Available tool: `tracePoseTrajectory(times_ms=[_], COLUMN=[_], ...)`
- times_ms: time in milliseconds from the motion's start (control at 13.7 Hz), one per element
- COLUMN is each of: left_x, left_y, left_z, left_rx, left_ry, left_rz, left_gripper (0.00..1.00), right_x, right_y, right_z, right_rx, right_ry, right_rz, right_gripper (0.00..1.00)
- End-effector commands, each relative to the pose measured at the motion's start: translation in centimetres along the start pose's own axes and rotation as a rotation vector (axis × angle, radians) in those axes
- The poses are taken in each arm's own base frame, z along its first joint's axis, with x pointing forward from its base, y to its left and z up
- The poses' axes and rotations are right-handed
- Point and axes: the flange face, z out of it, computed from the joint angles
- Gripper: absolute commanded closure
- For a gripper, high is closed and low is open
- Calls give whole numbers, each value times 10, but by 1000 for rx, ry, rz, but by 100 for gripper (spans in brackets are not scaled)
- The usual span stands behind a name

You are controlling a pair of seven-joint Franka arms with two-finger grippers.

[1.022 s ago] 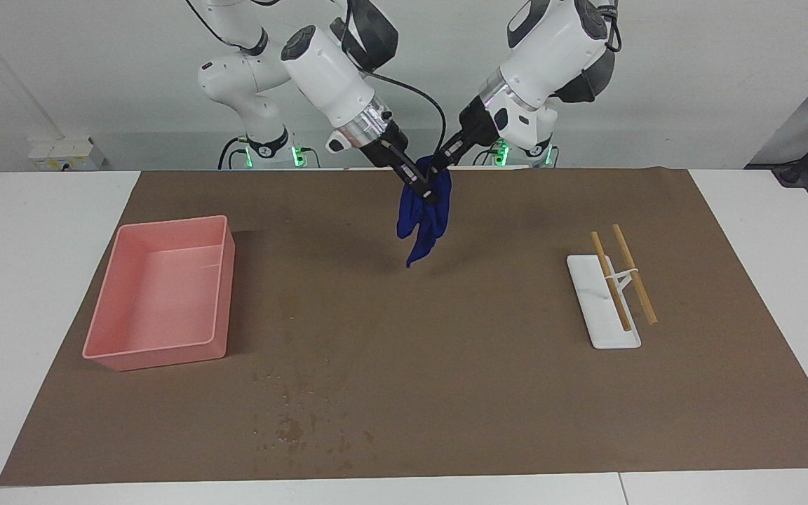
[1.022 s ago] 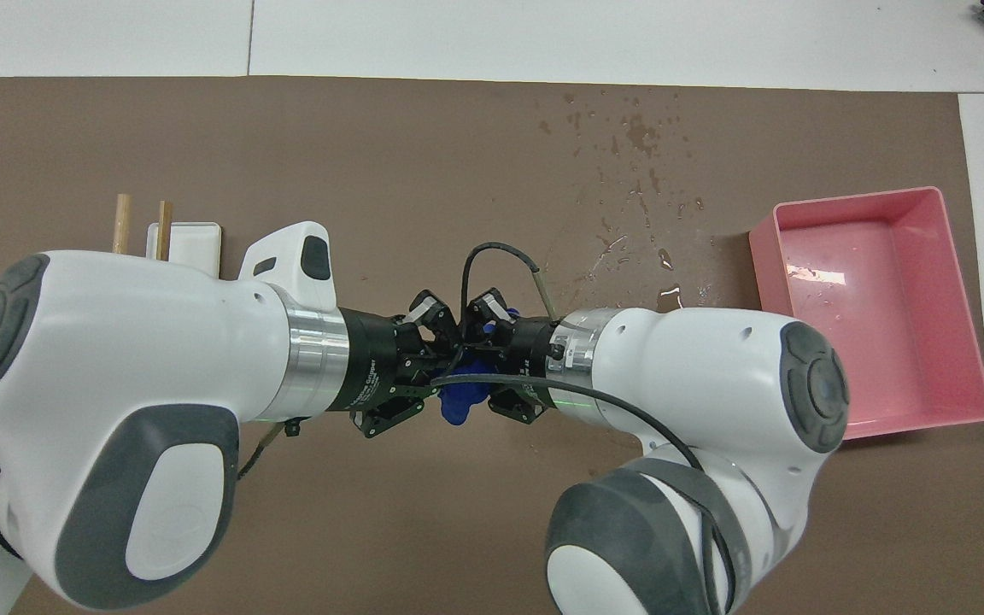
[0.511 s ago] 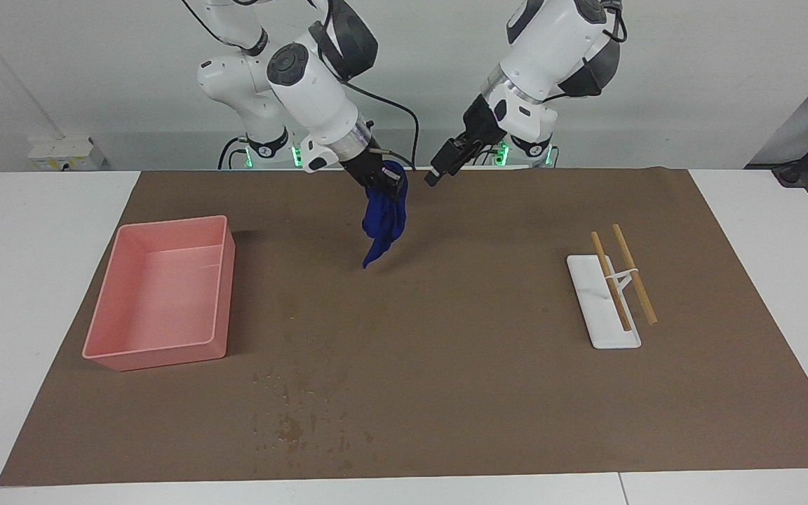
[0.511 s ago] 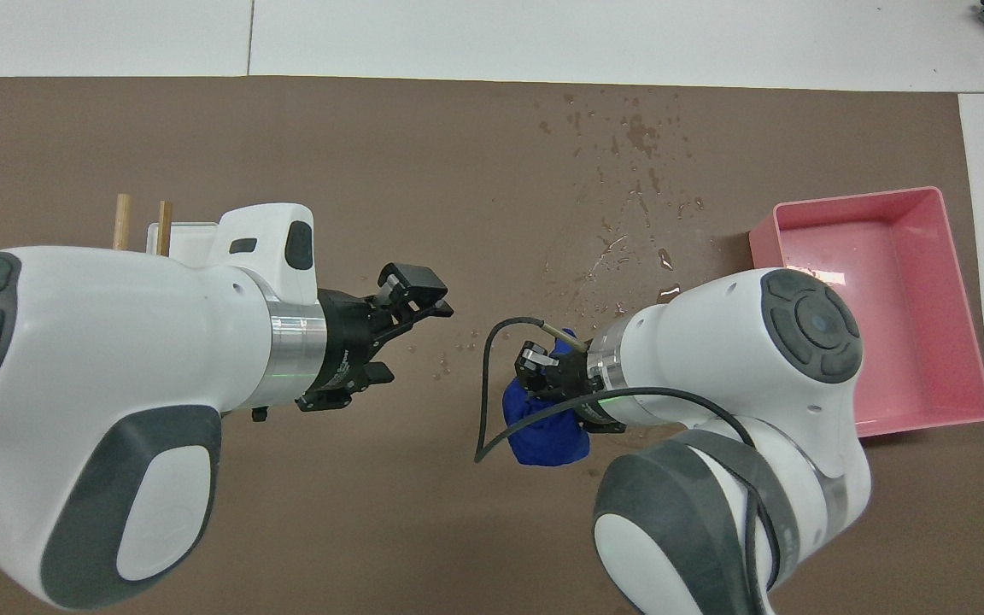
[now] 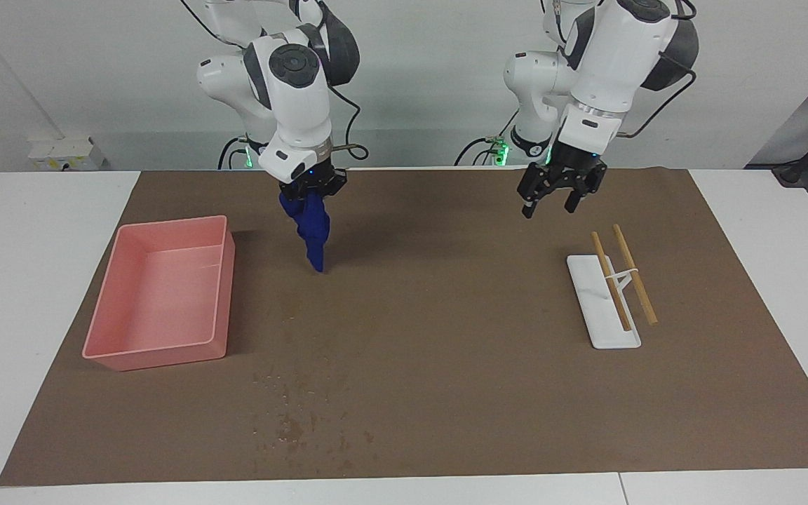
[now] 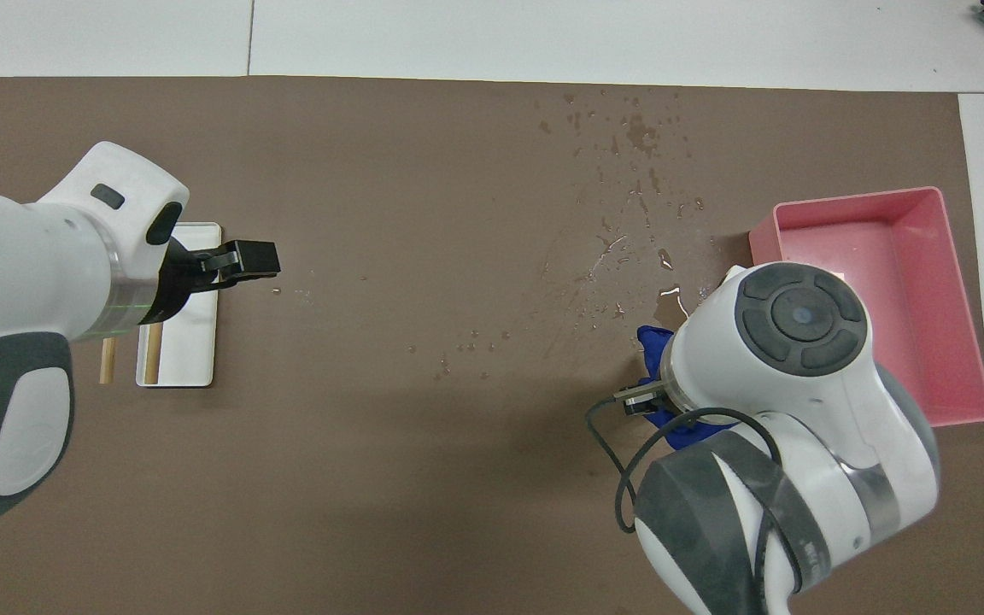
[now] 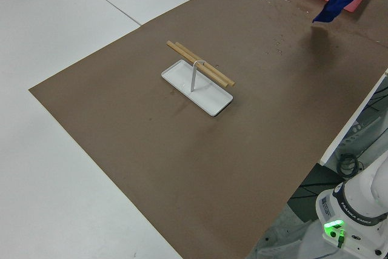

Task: Wipe water with towel using both arms
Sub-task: 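Carry the towel with the right gripper while the left gripper withdraws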

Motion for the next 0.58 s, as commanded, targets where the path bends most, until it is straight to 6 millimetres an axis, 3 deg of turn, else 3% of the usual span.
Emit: tracePoseTrajectory(times_ms=[0,146,292,438,511], left_x=[7,21,39,43,40], left_y=[-39,-62,-65,-72,-72], left_z=[-7,-20,-47,-61,-63], left_rx=[96,147,122,70,73], left_ry=[-48,-79,-154,-217,-231], left_rz=[202,326,301,270,271], left_gripper=[0,0,0,0,0], right_x=[-8,-15,-13,10,20], right_y=[44,58,82,93,91], right_z=[10,32,61,103,115], right_rx=[-24,-15,-4,11,16], right_ry=[-17,3,2,36,64], right_rz=[-80,-82,-81,-59,-52], right_gripper=[100,100,100,100,100])
